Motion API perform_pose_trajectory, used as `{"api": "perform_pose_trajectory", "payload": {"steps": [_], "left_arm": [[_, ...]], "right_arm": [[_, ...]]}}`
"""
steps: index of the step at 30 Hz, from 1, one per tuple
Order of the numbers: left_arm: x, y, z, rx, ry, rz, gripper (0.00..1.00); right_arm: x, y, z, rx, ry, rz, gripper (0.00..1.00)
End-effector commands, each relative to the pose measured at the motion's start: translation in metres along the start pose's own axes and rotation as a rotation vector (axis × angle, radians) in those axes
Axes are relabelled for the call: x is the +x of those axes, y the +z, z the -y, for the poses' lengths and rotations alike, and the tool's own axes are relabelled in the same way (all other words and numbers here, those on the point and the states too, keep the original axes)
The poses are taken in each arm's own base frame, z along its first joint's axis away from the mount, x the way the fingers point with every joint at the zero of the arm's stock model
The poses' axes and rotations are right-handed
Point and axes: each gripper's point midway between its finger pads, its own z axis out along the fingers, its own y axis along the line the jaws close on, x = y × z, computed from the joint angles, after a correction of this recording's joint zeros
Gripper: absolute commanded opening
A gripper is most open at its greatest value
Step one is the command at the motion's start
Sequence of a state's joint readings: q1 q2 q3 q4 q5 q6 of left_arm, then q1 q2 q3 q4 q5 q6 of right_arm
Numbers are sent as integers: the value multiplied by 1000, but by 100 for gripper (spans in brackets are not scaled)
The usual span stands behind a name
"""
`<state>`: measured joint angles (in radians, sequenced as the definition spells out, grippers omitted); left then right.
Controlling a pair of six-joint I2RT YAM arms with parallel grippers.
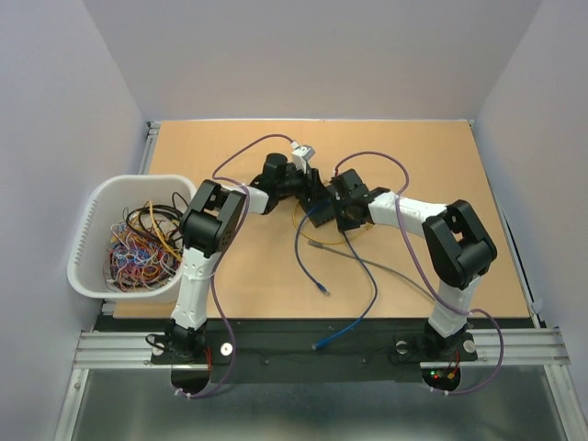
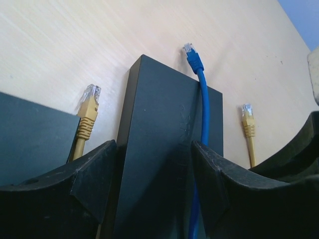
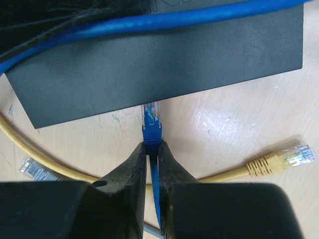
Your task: Insert the plug into the switch port
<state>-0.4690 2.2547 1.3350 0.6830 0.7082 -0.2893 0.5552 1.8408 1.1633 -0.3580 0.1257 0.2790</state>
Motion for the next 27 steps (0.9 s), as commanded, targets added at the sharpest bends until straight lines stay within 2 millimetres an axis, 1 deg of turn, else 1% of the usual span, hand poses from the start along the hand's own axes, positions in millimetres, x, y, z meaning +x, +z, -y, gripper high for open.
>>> {"api": "perform_pose_trajectory", "payload": {"steps": [1,2,4,5,8,9,11,12,14,15,17,18,21,27], "left_arm": [[-9,8,3,29,12,-29,72],[-2,9,0,23,-6,-52,72],[-6,13,-3,13,-1,-59,71],[-3,15,-7,3,-13,-77,70],[0,18,-11,-4,-19,-90,67],[2,18,-12,-9,-24,-95,63],[5,19,-13,-5,-27,-106,59],[8,18,-12,1,-27,-113,53],[12,16,-10,8,-27,-122,47],[14,15,-9,12,-27,-127,42],[14,13,-5,25,-24,-129,37],[18,12,-3,33,-24,-135,34],[21,9,2,59,-20,-141,31],[36,6,10,81,-25,-171,28]], "right_arm": [[-31,2,6,34,-3,86,0],[-33,3,8,42,-7,90,1],[-34,3,7,36,-21,91,1],[-35,3,6,28,-34,92,1],[-41,0,1,3,-65,101,0],[-41,-1,-2,-15,-73,101,0],[-47,-5,-3,-25,-87,118,1],[-50,-8,-3,-23,-88,134,1],[-54,-11,-2,-17,-91,151,1],[-57,-13,-1,-14,-93,164,0],[-62,-14,0,-6,-95,180,0],[-64,-15,1,-1,-95,187,1],[-68,-16,1,3,-95,205,1],[-77,-27,-2,-20,-88,261,1]]}}
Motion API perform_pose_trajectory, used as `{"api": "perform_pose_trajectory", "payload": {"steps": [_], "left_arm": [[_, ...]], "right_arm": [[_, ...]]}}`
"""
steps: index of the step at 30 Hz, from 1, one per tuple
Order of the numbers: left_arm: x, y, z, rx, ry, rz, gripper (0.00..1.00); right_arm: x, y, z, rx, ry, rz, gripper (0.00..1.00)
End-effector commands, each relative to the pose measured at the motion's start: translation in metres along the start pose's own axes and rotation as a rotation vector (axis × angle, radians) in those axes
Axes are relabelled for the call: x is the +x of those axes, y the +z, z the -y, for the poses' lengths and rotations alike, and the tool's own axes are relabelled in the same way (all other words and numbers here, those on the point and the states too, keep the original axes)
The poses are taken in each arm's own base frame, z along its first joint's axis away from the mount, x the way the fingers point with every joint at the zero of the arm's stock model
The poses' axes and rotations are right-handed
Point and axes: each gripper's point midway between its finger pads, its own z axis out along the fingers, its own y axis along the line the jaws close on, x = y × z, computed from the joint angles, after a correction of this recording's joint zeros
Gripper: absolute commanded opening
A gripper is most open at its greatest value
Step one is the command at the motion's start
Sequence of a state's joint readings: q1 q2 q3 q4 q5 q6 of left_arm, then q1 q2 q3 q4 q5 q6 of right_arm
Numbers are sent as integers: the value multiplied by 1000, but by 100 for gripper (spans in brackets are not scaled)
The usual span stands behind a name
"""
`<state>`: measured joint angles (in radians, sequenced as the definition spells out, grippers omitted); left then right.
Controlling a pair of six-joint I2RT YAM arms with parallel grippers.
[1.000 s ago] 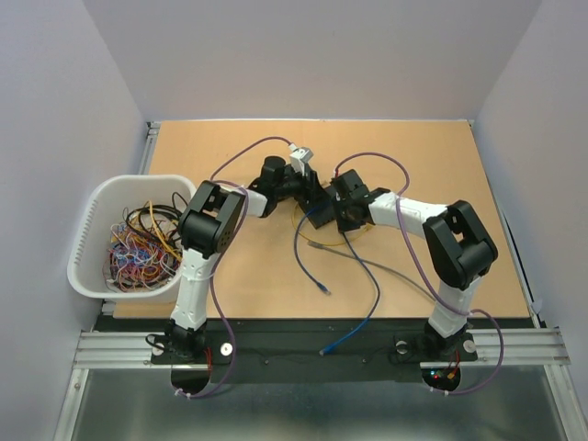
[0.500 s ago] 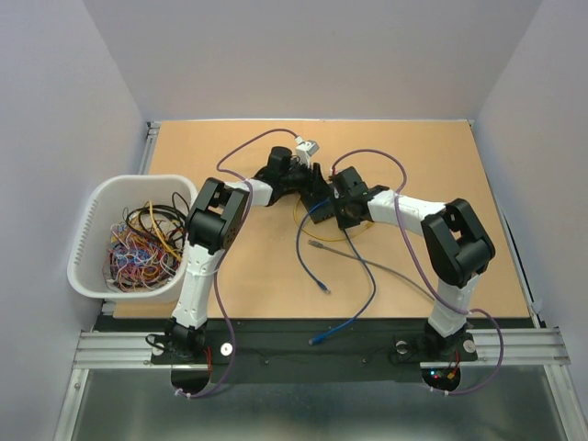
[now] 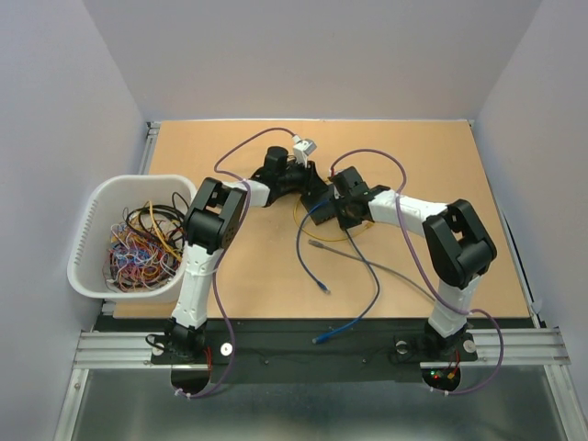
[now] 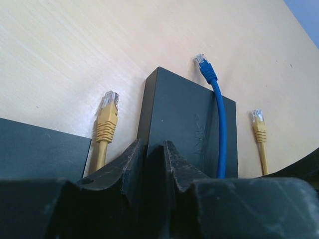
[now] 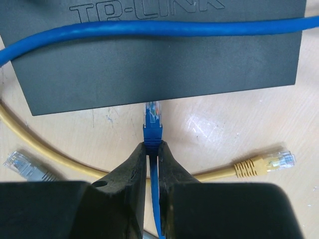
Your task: Insert the plug into the switch port
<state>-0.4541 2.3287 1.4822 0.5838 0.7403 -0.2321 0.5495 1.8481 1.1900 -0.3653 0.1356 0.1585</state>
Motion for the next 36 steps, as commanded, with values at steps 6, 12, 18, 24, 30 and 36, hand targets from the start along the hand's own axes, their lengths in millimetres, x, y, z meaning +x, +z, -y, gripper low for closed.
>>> {"api": "perform_pose_trajectory", "payload": {"steps": [6,12,18,24,30,36], "left_arm": [[62,-11,33,76,-70,-171,28],[62,-12,39,112,-71,-178,28],[64,-12,40,119,-69,-186,28],[67,-11,41,137,-72,-201,28],[71,-11,43,157,-66,-219,28],[74,-12,46,186,-61,-234,28]], "right_arm": [[-81,-36,-4,-39,39,308,0],[-77,-28,-9,-70,6,304,0],[-57,-9,-3,-36,-3,278,0],[-63,-18,-4,-54,-24,374,0],[-71,-27,-2,-53,-82,436,0],[-71,-26,-4,-66,-154,453,1]]}}
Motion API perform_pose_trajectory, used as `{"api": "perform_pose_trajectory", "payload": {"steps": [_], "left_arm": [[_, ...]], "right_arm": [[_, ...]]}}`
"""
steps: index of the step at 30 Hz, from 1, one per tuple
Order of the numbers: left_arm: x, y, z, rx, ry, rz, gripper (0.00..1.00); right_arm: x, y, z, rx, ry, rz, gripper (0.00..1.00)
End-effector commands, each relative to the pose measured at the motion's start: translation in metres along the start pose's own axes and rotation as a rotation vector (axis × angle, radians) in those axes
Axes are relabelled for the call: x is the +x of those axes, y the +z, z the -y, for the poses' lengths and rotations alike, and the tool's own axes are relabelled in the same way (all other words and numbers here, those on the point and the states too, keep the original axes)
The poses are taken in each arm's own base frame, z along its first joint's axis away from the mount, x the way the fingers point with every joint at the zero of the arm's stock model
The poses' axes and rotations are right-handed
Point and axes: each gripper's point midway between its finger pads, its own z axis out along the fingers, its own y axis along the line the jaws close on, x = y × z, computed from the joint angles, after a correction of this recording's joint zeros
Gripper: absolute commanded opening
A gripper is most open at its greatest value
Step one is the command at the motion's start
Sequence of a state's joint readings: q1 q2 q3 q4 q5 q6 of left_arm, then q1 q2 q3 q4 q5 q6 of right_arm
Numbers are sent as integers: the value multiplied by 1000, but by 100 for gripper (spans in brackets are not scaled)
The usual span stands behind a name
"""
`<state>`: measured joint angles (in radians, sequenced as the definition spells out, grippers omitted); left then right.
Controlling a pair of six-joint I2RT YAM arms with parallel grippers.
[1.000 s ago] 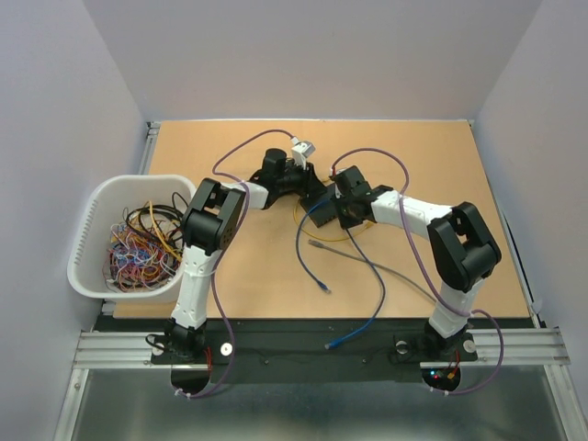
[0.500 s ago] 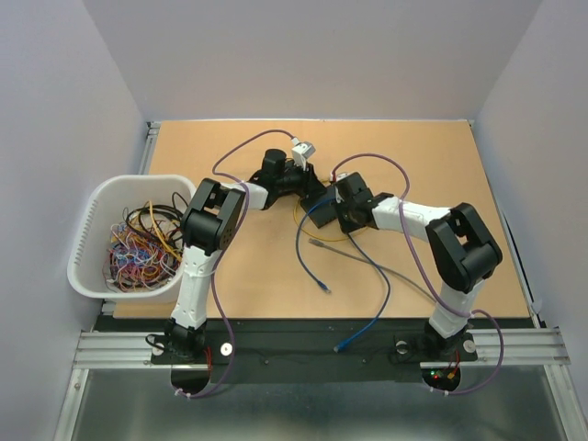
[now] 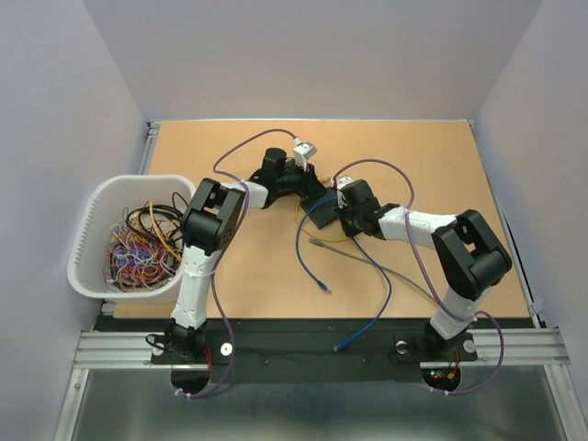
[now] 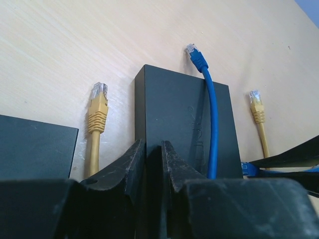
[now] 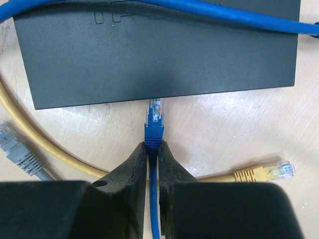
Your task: Insert the plug into the switch port
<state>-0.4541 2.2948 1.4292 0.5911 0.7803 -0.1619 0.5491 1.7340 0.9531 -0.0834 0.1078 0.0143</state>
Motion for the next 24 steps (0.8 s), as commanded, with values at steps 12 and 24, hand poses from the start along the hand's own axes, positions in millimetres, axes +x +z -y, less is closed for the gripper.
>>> {"api": "perform_pose_trajectory", "payload": {"steps": [12,24], "left_arm": [[73,-4,44,190,-111,-247,28],[83,-4,45,220,-127,-273,28]], "right_arm": [[-98,0,11,43,-147,340,0],[-108,16,19,97,-133,369,0]]}}
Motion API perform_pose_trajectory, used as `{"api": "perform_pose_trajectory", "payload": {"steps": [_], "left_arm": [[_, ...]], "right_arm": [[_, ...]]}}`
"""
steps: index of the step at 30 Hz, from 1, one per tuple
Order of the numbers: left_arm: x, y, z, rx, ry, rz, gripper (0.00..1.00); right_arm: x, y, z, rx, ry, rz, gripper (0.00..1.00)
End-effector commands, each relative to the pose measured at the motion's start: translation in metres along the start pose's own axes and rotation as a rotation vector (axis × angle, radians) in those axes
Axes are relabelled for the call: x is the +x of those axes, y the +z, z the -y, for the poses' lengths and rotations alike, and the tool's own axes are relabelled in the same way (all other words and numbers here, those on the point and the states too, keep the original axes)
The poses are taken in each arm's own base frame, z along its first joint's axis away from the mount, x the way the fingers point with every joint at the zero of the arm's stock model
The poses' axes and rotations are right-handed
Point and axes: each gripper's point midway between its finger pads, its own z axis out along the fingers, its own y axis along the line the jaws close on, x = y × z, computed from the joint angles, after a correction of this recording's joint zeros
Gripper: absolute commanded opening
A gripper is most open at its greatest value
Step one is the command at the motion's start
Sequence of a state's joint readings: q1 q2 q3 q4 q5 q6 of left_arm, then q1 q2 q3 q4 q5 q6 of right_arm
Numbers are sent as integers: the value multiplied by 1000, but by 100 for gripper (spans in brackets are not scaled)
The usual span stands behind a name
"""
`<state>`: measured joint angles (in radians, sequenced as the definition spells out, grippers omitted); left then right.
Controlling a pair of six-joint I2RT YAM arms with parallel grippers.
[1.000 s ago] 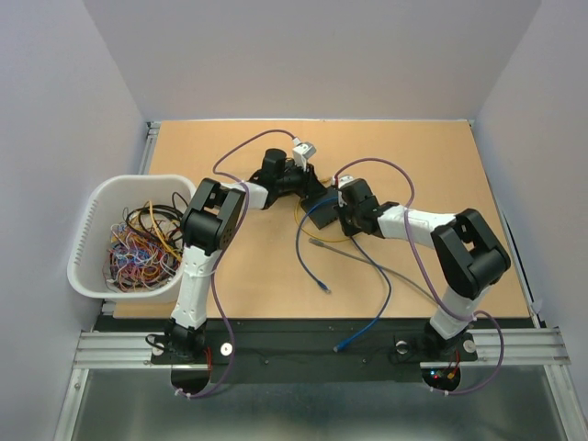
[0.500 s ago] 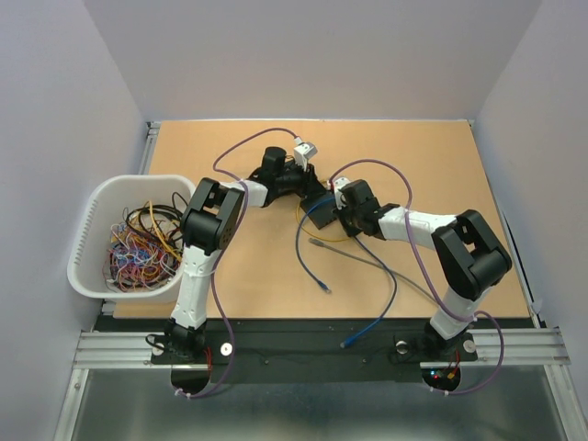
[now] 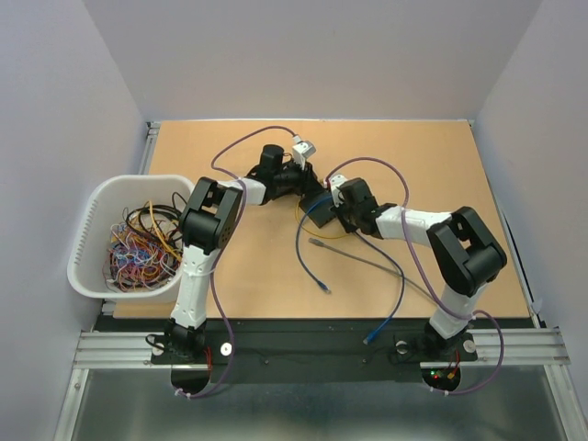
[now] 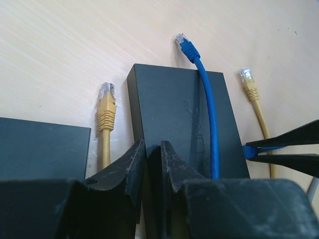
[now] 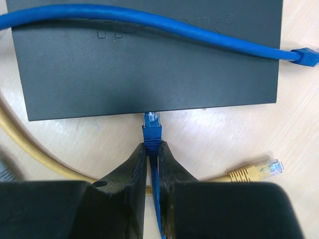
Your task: Insert the plug into the switch port
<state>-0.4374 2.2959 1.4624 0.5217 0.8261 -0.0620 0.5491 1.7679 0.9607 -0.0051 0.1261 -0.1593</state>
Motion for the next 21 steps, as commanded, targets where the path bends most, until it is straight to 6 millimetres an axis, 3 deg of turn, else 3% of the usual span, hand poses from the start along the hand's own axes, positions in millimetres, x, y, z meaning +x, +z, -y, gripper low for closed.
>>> {"api": "perform_pose_trajectory", "payload": {"steps": [1,8,14,21], "left_arm": [[82,4,54,203,-197,-238,28],[94,1,60,225,-238,-263,28],[109,8,76,269,-264,-308,28],[129,16,98,309,-303,-365,28]], "right_arm": [[-94,12,26,105,34,317,0],[-126,5,41,88,129,419,0],[-164,-7,42,39,131,525,0],[-192,-7,49,25,143,601,0]]}}
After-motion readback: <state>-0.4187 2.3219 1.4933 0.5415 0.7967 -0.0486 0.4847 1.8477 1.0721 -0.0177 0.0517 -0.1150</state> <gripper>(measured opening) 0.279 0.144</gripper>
